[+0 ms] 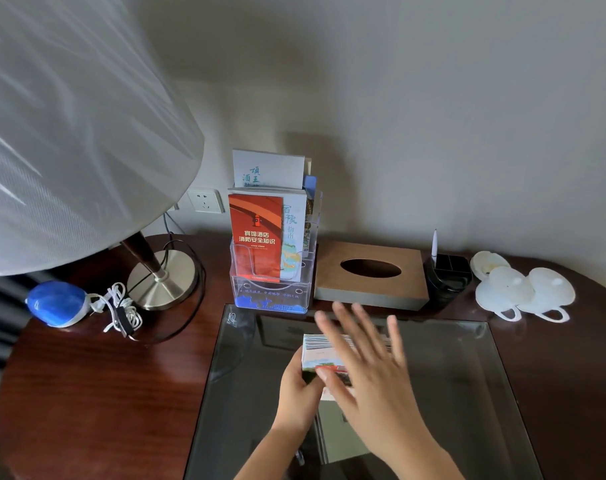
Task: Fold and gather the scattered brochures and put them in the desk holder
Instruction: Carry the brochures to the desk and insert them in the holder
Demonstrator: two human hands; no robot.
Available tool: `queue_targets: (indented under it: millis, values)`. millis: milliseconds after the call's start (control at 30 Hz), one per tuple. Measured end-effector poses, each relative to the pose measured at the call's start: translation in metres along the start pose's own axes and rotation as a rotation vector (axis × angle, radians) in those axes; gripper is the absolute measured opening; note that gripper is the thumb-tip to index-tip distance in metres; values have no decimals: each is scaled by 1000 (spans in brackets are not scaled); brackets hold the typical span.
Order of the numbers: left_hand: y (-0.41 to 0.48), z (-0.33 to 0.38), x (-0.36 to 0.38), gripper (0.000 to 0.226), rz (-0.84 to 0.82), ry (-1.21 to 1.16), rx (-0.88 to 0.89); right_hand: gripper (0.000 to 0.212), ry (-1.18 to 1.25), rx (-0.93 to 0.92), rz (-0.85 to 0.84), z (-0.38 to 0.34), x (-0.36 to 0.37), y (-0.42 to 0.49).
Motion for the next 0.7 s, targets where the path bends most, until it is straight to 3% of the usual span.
queue_targets:
  millis: [67, 133, 200, 267, 333, 567, 700]
  values:
    - [0, -4, 0, 55, 13, -2, -47, 56, 324, 176, 131, 31, -6, -3]
    - [-1, -6, 1, 61, 3, -7, -85, 57, 921, 479, 198, 72, 6, -13]
    - [-1, -8, 1, 62, 8, -20, -103, 65, 1266, 677, 65, 88, 39, -21]
    - [1, -9, 2, 64, 9, -24, -102, 65, 1199, 697, -158, 82, 72, -26]
    - [2, -8, 4, 65, 7, -24, -92, 53, 1129, 711, -261, 77, 92, -29]
    - [5, -13, -18, 60, 77, 25, -91, 45, 938, 627, -347, 58, 107, -29]
    - [7, -6, -22, 57, -100, 183, -48, 45, 681, 611, -406, 66, 109, -25]
Point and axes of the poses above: each hand's wrist, its own y-axis towards the middle knuckle, its own x-axis out of the palm, z = x × y, the point moved 6 cm from there along y, towards the middle knuckle, and after that the axes turned 11 degrees about x, right-handed, at the moved point
